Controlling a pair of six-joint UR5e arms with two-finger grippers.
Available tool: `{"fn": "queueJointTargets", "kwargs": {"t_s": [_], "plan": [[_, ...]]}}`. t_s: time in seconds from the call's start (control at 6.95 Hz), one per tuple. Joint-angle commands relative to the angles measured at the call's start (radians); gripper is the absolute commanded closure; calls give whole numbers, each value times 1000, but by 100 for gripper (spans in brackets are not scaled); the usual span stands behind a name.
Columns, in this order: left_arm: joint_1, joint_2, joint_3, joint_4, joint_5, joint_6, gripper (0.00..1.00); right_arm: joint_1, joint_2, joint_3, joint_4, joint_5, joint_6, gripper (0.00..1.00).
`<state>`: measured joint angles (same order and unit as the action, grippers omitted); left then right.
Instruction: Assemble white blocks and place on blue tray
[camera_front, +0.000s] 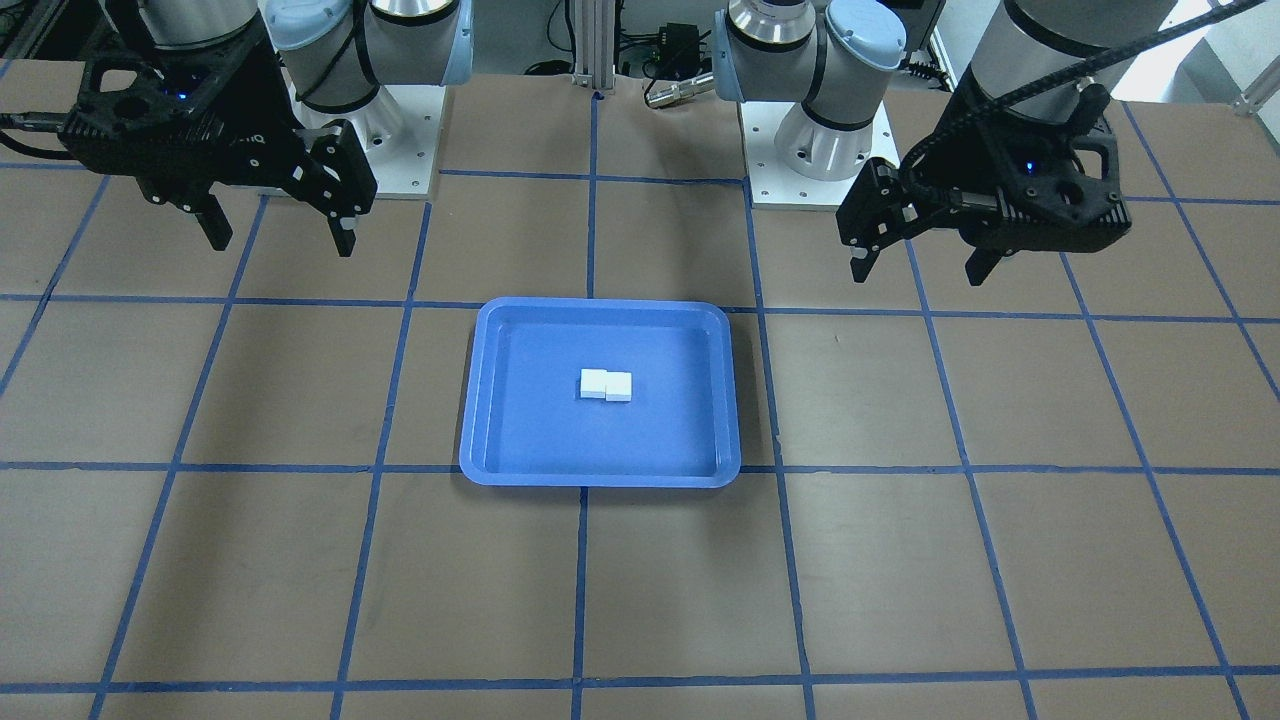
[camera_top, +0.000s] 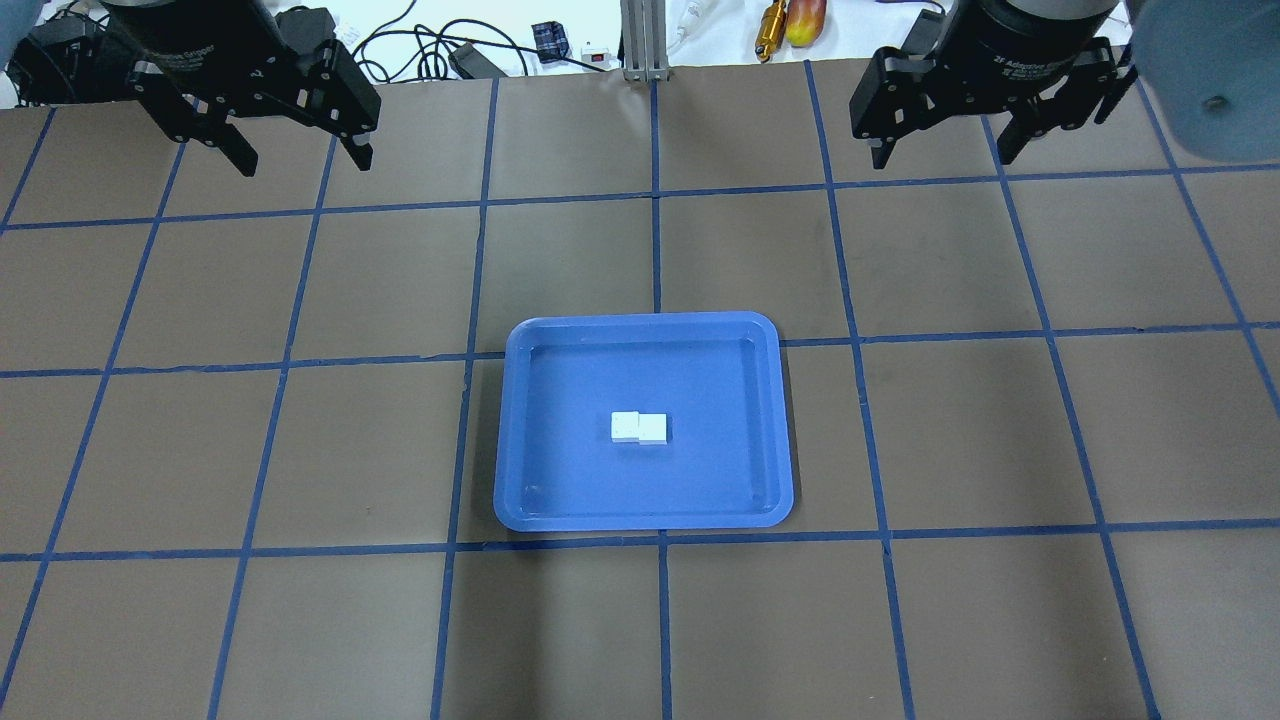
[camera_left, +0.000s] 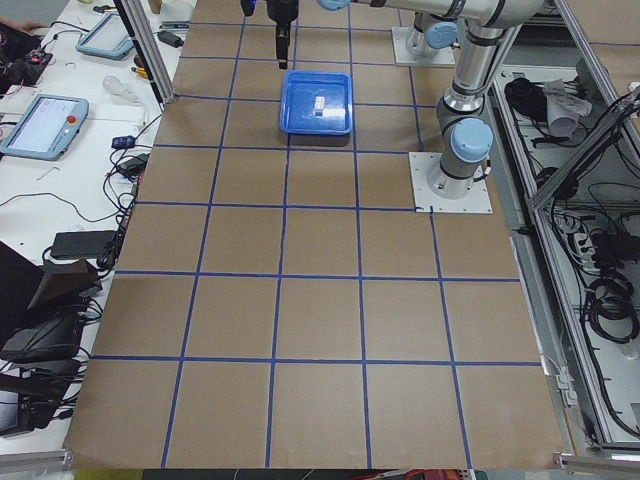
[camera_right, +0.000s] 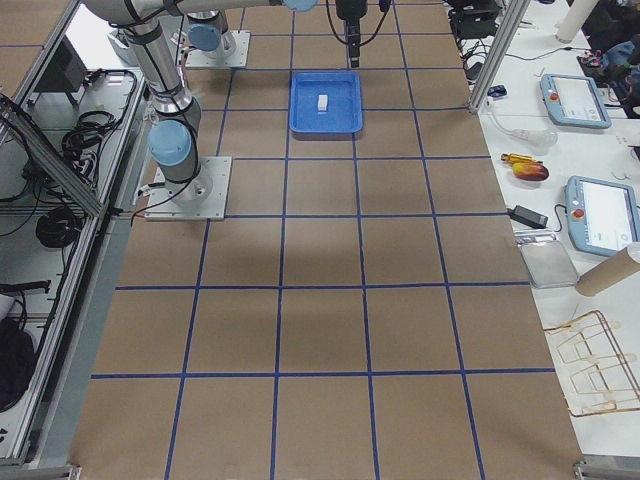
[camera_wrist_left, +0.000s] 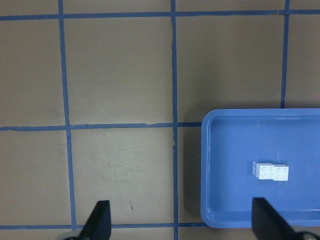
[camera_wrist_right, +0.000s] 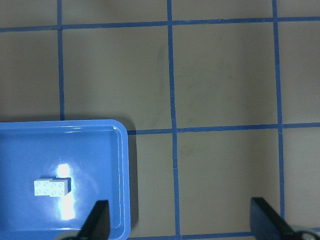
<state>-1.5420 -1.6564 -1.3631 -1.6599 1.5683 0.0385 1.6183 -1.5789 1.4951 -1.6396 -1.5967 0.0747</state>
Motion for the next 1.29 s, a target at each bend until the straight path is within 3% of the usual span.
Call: {"fn": "queueJointTargets", "kwargs": {"t_s": [0.0, 1.15], "plan": [[-7, 18, -14, -1, -1, 1, 0, 3, -12, 17, 1, 10, 7, 0], [6, 32, -16, -12, 4, 9, 0, 5, -21, 16, 1, 12, -12, 0]]}}
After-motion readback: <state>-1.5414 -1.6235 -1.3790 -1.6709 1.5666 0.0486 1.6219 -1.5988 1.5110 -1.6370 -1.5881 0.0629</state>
